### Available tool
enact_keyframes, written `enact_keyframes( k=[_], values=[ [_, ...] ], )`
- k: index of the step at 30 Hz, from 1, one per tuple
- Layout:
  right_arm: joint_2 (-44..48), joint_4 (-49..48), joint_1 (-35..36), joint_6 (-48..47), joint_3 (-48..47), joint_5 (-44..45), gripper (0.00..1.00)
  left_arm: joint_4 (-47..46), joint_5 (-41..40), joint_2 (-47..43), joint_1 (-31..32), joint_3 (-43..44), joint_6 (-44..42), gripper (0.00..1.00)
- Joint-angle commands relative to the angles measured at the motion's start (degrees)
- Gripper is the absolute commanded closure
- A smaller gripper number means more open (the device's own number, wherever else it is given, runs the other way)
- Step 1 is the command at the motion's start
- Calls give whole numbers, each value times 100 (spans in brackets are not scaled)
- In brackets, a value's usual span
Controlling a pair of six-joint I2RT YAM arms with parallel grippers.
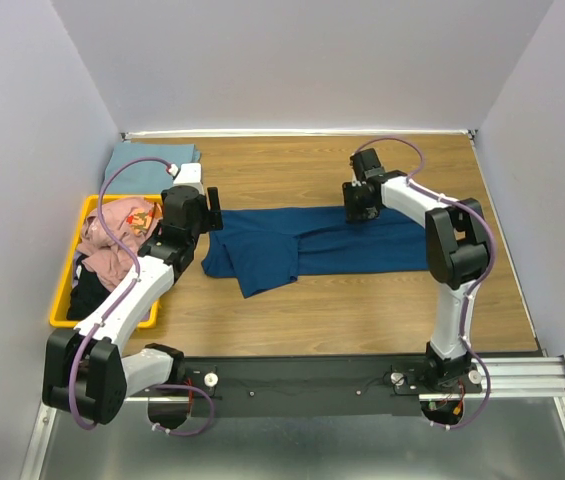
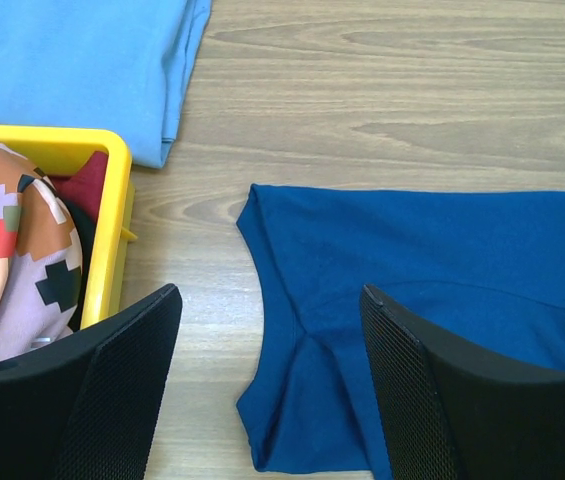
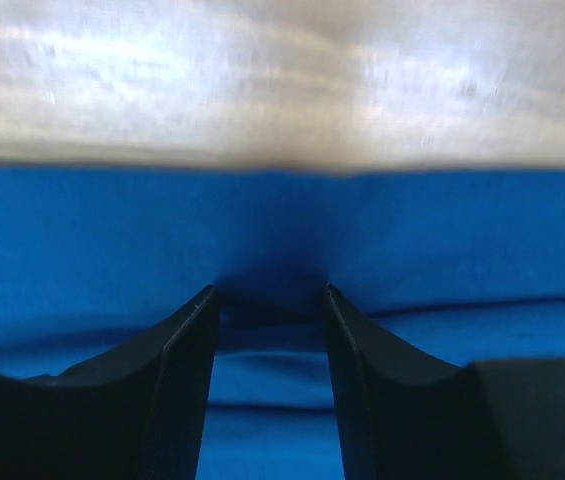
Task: Fold and stack the t-shirts
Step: Fold the tshirt
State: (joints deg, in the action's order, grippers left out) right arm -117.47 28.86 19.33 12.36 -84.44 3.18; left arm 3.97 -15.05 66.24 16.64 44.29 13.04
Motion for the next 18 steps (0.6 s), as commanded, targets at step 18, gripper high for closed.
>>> enact_keyframes(
  k=[18],
  values=[
    [1182, 550, 211, 170, 1211, 183, 46, -63, -51, 47, 41, 115, -65, 21]
  ],
)
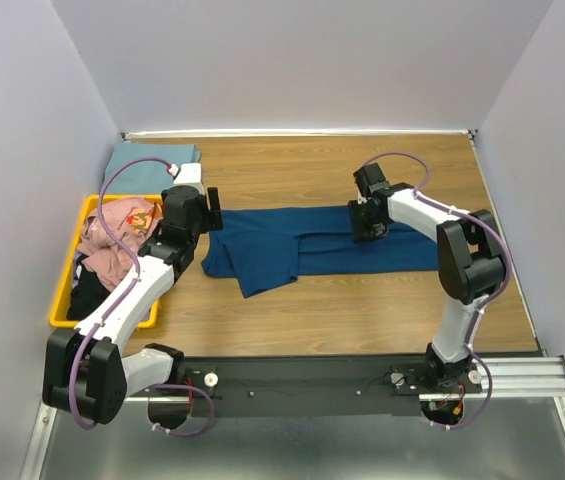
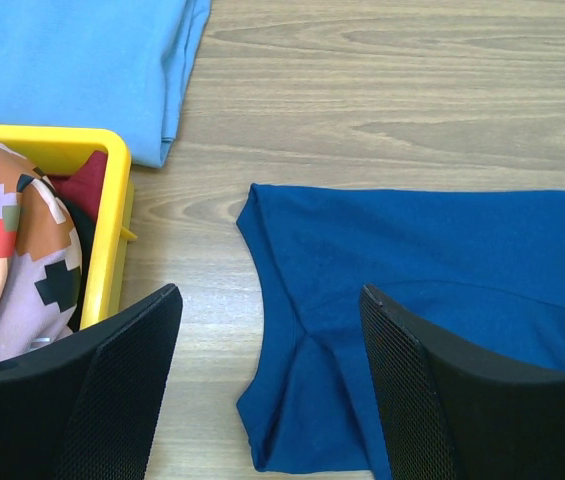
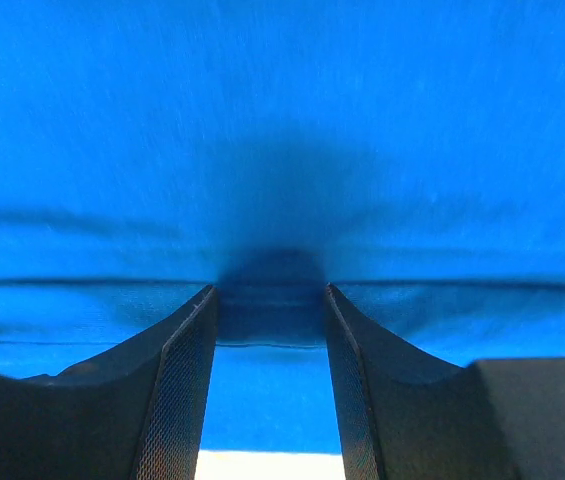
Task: Fold and stack the t-shirts
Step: Fold the tshirt
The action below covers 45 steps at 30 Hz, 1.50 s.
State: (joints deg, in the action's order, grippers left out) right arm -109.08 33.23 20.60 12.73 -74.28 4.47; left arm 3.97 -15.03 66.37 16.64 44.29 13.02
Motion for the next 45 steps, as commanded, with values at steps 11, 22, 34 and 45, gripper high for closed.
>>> enact_keyframes(
  k=[11, 22, 34, 45],
  values=[
    [19, -194, 866, 625, -1122, -131, 47, -36, -106, 78, 32, 115, -62, 21],
    [-1133, -370, 1561, 775, -1660, -7, 48, -19, -123, 104, 41, 123, -62, 21],
    [-299, -362, 1728, 748, -553, 106, 50, -10, -62, 148, 41, 150, -71, 21],
    [518, -396, 763, 520, -184, 899, 50, -63, 165, 385, 32, 272, 78, 21]
  ],
)
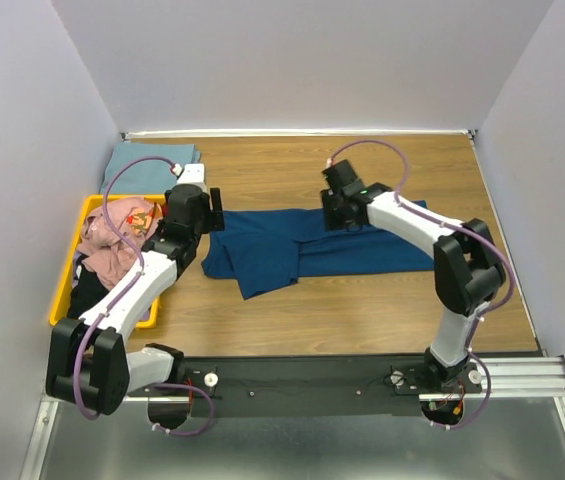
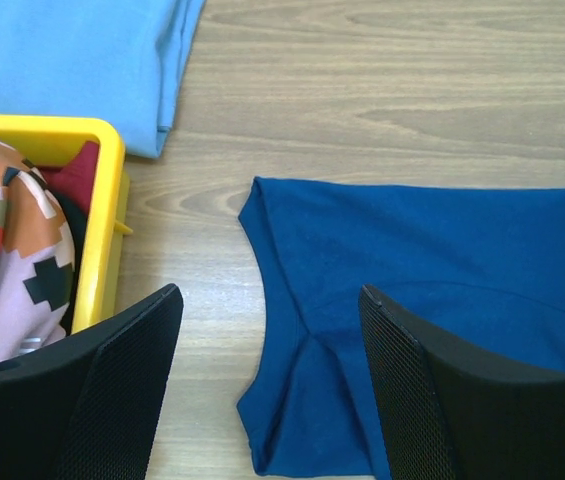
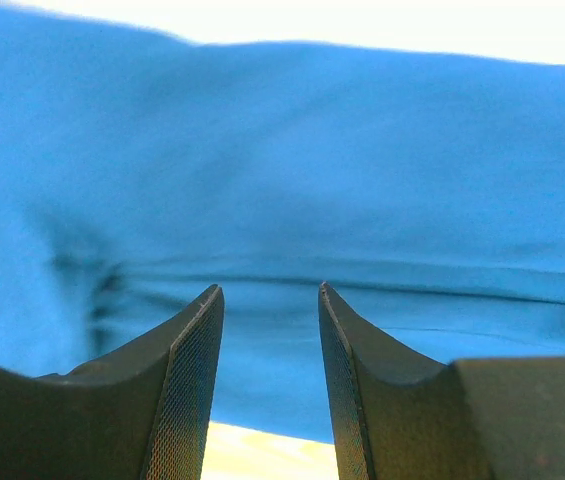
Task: Fold and stack the t-shirts
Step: Fold the tshirt
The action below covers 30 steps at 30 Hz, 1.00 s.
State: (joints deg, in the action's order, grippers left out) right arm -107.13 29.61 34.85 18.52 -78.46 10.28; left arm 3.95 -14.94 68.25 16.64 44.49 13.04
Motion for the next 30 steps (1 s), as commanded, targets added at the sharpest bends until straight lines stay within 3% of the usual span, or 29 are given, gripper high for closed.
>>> enact_keyframes(
  k=[1, 7, 11, 19, 30],
  values=[
    [394, -182, -1064, -33, 313, 247, 50, -26, 245, 398, 14, 314, 163, 21],
    [711, -1139, -2743, 230, 753, -1422, 50, -34, 1080, 1497, -231, 920, 462, 23],
    [518, -1710, -3379, 502, 849, -2362, 50, 88, 1615, 2270, -434, 1395, 638, 28],
    [-114, -2713, -4047, 1179, 1051, -2944, 52, 282, 1723, 3457, -557, 2151, 726, 36],
    [-940, -3286, -4715, 1566, 1236, -2760, 53, 370, 1802, 4293, -926, 2318, 946, 44]
  ],
)
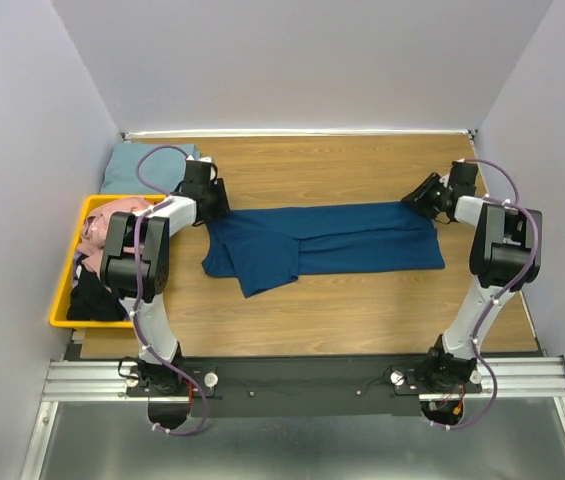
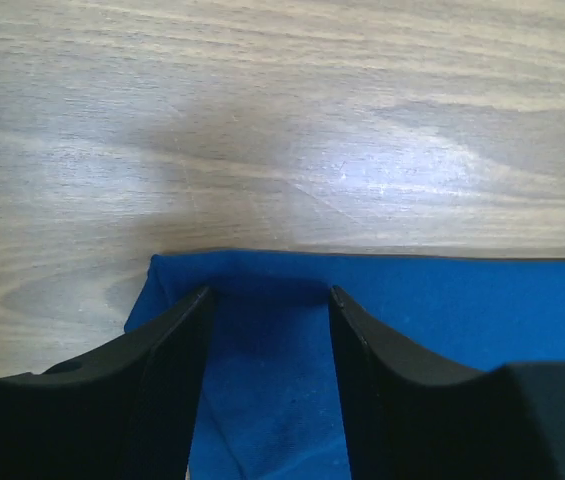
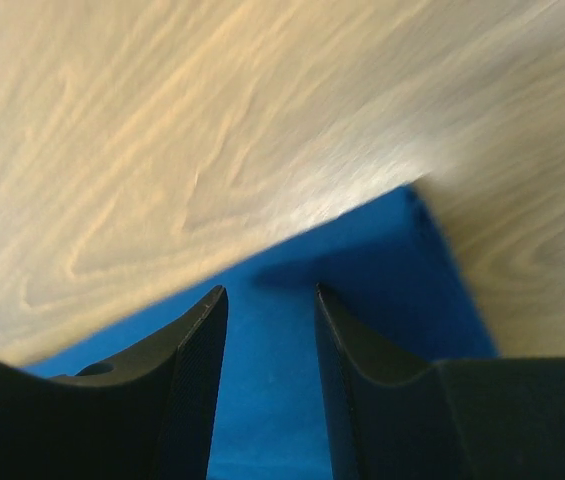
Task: Fold and stack the t-shirts
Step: Fold the tshirt
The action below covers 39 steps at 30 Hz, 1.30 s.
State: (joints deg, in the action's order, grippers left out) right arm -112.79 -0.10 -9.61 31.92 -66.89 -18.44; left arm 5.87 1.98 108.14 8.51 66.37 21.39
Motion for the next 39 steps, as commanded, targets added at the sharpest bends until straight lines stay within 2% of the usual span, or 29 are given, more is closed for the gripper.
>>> enact_keyframes(
  k=[1, 7, 12, 17, 19, 20, 21, 25, 27, 29, 34, 39],
  values=[
    [-445, -333, -322, 270, 71, 147, 53, 195, 110, 348, -130, 174, 120, 45],
    [-700, -386, -621, 280, -113, -19, 52, 345, 66, 585, -166, 570, 94, 45],
    [-377, -377, -621, 139, -254, -528, 50, 397, -39, 463, -166, 772, 50, 41],
    [344, -359, -586, 235, -35, -994, 48, 424, -153, -300, -140, 773, 50, 28],
    [782, -359, -508, 288, 254, -1205, 47, 433, -373, -617, -52, 589, 59, 25],
    [959, -359, -394, 340, 386, -1354, 47, 459, -417, -1158, 27, 388, 93, 23],
    [1109, -368, -297, 358, 509, -1356, 47, 459, -452, -1163, 28, 386, 102, 23],
    [1873, -281, 605, 350, 1221, -1505, 46, 652, -628, -2311, 509, -543, 251, 25],
    [2225, -245, 942, 420, 1634, -1461, 47, 959, -664, -2612, 721, -852, 366, 26],
    [2497, -254, 1635, 612, 2028, -1391, 47, 1231, -507, -2981, 984, -1388, 506, 30],
    [2570, -359, 2891, 1043, 2435, -1136, 48, 1461, 108, -3570, 1266, -2486, 901, 34],
    [2175, -535, 3693, 1263, 2295, -899, 51, 1356, 198, -3633, 1363, -2884, 1008, 35]
  ],
)
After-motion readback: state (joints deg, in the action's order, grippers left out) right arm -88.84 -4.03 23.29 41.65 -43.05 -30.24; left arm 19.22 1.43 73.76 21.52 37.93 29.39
